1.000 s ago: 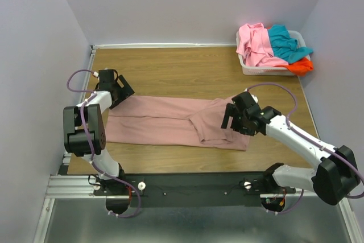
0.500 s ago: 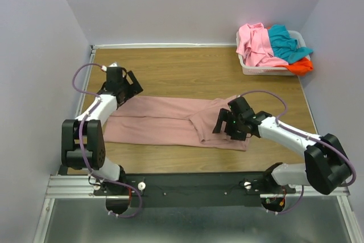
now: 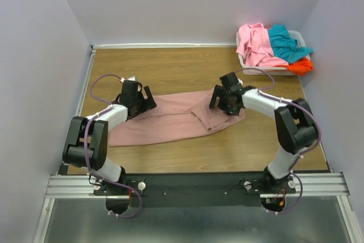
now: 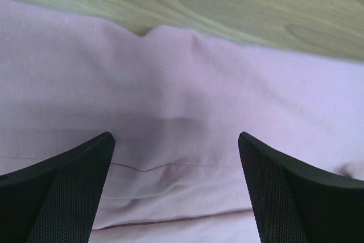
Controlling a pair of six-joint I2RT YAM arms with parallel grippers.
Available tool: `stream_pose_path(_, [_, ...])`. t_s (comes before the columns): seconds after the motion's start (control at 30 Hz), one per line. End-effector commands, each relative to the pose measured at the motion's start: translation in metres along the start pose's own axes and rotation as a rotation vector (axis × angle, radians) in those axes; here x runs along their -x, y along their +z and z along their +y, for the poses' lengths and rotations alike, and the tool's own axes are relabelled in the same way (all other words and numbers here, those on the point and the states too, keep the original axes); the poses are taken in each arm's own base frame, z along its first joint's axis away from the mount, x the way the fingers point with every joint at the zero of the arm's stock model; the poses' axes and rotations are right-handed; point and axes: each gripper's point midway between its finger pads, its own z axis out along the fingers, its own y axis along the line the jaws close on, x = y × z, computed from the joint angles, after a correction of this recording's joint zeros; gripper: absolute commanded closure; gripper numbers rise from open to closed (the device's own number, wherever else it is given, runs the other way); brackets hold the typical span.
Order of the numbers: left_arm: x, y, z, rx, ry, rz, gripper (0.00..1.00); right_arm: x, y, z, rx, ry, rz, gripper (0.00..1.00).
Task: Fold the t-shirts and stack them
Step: Fold the tshirt
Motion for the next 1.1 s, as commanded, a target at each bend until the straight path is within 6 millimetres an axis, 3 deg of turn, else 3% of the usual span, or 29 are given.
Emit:
stream_pose_path(0.0, [-0.073, -0.009, 0.003, 0.017, -0.015, 0.172, 0.02, 0.038, 0.057, -0.032, -0.15, -0.071, -0.02, 0.0])
stream_pose_path(0.03, [-0.085, -0.012, -0.006, -0.006, -0.019, 0.195, 0.02, 0.074, 0.06, -0.02, -0.148, -0.095, -0.091, 0.0])
stream_pose_path(0.07, [-0.094, -0.015, -0.012, -0.024, -0.016, 0.213, 0.02, 0.089, 0.065, -0.013, -0.147, -0.115, -0.117, 0.0])
stream_pose_path(0.1, [-0.104, -0.022, -0.019, -0.054, -0.012, 0.227, 0.02, 0.087, 0.086, -0.013, -0.158, -0.143, -0.089, 0.0])
stream_pose_path(0.13, [-0.118, -0.029, -0.034, -0.093, -0.004, 0.256, 0.02, 0.119, 0.086, 0.01, -0.112, -0.182, -0.146, 0.0])
stream_pose_path(0.17, [-0.116, -0.032, -0.035, -0.102, -0.004, 0.246, 0.02, 0.106, 0.101, 0.004, -0.119, -0.213, -0.099, 0.0])
stream_pose_path(0.2, [-0.127, -0.043, -0.053, -0.152, 0.007, 0.252, 0.02, 0.13, 0.104, 0.023, -0.074, -0.233, -0.137, 0.0])
stream_pose_path(0.23, [-0.133, -0.05, -0.065, -0.193, 0.027, 0.255, 0.02, 0.124, 0.125, 0.03, -0.041, -0.28, -0.098, 0.0])
stream_pose_path(0.27, [-0.139, -0.057, -0.076, -0.233, 0.04, 0.262, 0.02, 0.126, 0.133, 0.035, -0.018, -0.292, -0.088, 0.0])
stream_pose_path(0.3, [-0.15, -0.068, -0.091, -0.29, 0.063, 0.279, 0.02, 0.144, 0.132, 0.055, 0.029, -0.302, -0.122, 0.0])
stream_pose_path(0.33, [-0.155, -0.071, -0.095, -0.31, 0.075, 0.286, 0.02, 0.145, 0.135, 0.066, 0.079, -0.325, -0.112, 0.0])
stream_pose_path(0.37, [-0.158, -0.074, -0.098, -0.323, 0.087, 0.293, 0.02, 0.134, 0.157, 0.066, 0.101, -0.334, -0.071, 0.0])
stream_pose_path(0.4, [-0.162, -0.077, -0.102, -0.339, 0.1, 0.302, 0.02, 0.159, 0.153, 0.089, 0.155, -0.341, -0.128, 0.0])
stream_pose_path(0.43, [-0.165, -0.077, -0.105, -0.347, 0.109, 0.311, 0.02, 0.144, 0.176, 0.09, 0.188, -0.348, -0.076, 0.0])
stream_pose_path(0.5, [-0.172, -0.08, -0.114, -0.392, 0.122, 0.337, 0.02, 0.152, 0.185, 0.109, 0.259, -0.349, -0.087, 0.0])
stream_pose_path(0.53, [-0.176, -0.08, -0.124, -0.424, 0.144, 0.342, 0.02, 0.175, 0.176, 0.132, 0.317, -0.344, -0.144, 0.0])
stream_pose_path(0.57, [-0.18, -0.08, -0.129, -0.439, 0.159, 0.352, 0.02, 0.174, 0.175, 0.145, 0.388, -0.335, -0.129, 0.0])
stream_pose_path(0.6, [-0.182, -0.079, -0.133, -0.449, 0.166, 0.358, 0.02, 0.166, 0.193, 0.145, 0.395, -0.329, -0.112, 0.0])
stream_pose_path(0.63, [-0.188, -0.076, -0.139, -0.455, 0.189, 0.374, 0.02, 0.189, 0.182, 0.16, 0.424, -0.306, -0.172, 0.0])
stream_pose_path(0.7, [-0.187, -0.075, -0.152, -0.476, 0.207, 0.377, 0.02, 0.199, 0.189, 0.166, 0.438, -0.303, -0.222, 0.0])
stream_pose_path(0.77, [-0.186, -0.08, -0.165, -0.51, 0.228, 0.368, 0.02, 0.217, 0.183, 0.172, 0.438, -0.302, -0.29, 0.0])
stream_pose_path(0.87, [-0.17, -0.093, -0.19, -0.568, 0.256, 0.307, 0.02, 0.249, 0.152, 0.181, 0.43, -0.325, -0.403, 0.0])
stream_pose_path(0.93, [-0.155, -0.1, -0.197, -0.565, 0.259, 0.259, 0.02, 0.262, 0.124, 0.189, 0.443, -0.348, -0.442, 0.0])
stream_pose_path(0.97, [-0.152, -0.102, -0.197, -0.56, 0.261, 0.247, 0.02, 0.279, 0.086, 0.199, 0.462, -0.376, -0.497, 0.0])
stream_pose_path(1.0, [-0.149, -0.101, -0.19, -0.517, 0.26, 0.238, 0.02, 0.275, 0.08, 0.196, 0.452, -0.385, -0.487, 0.0])
stream_pose_path(1.07, [-0.142, -0.111, -0.188, -0.512, 0.26, 0.215, 0.02, 0.284, 0.046, 0.196, 0.438, -0.422, -0.528, 0.0])
